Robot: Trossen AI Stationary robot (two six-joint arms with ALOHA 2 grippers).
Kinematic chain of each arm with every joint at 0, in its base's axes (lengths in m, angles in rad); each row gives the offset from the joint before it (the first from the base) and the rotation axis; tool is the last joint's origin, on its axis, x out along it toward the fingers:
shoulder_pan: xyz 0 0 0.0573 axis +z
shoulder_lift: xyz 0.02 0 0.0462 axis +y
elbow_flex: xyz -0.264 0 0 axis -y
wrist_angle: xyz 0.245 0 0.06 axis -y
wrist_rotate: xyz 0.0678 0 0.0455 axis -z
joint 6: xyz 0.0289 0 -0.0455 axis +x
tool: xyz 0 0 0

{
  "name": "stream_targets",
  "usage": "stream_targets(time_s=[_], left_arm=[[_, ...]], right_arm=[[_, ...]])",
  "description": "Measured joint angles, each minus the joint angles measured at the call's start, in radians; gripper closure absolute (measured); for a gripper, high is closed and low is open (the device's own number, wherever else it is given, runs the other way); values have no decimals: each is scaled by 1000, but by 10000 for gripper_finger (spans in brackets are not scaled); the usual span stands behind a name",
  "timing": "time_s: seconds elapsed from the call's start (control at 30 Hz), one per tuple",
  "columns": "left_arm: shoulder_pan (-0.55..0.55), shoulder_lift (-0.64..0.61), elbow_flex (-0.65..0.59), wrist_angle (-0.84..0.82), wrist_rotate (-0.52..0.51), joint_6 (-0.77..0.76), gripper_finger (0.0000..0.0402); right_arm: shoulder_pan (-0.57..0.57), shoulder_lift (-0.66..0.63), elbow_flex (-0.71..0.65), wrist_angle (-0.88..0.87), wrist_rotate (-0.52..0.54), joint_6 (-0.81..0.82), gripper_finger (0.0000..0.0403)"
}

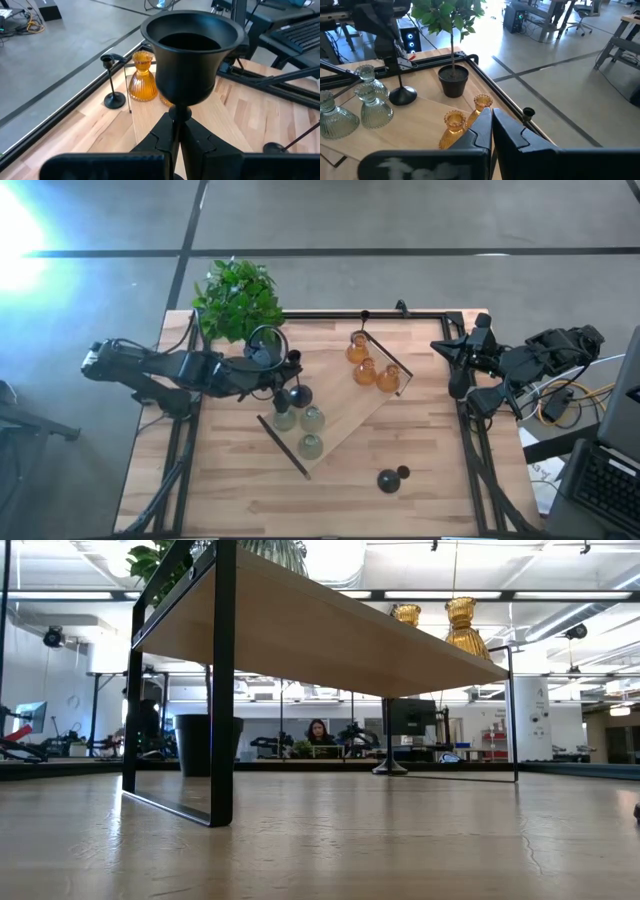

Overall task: Pick & Place candle stick holders
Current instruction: Put the bottom left black candle holder on the shelf

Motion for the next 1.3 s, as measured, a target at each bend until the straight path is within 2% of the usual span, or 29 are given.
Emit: stream_targets(time_s=[0.4, 0.67, 1.13, 1.3], left_arm=[[7, -2, -1, 11, 4, 8, 385], [33, -2, -45, 73, 66, 22, 385], [41, -2, -61, 91, 66, 19, 385], [42, -2, -63, 77, 67, 25, 348]], right_arm=[[0, 0, 0, 0, -2, 0, 394], [0, 0, 0, 0, -2, -2, 394], [0, -1, 0, -1, -2, -4, 394], [0, -1, 0, -1, -2, -4, 394]])
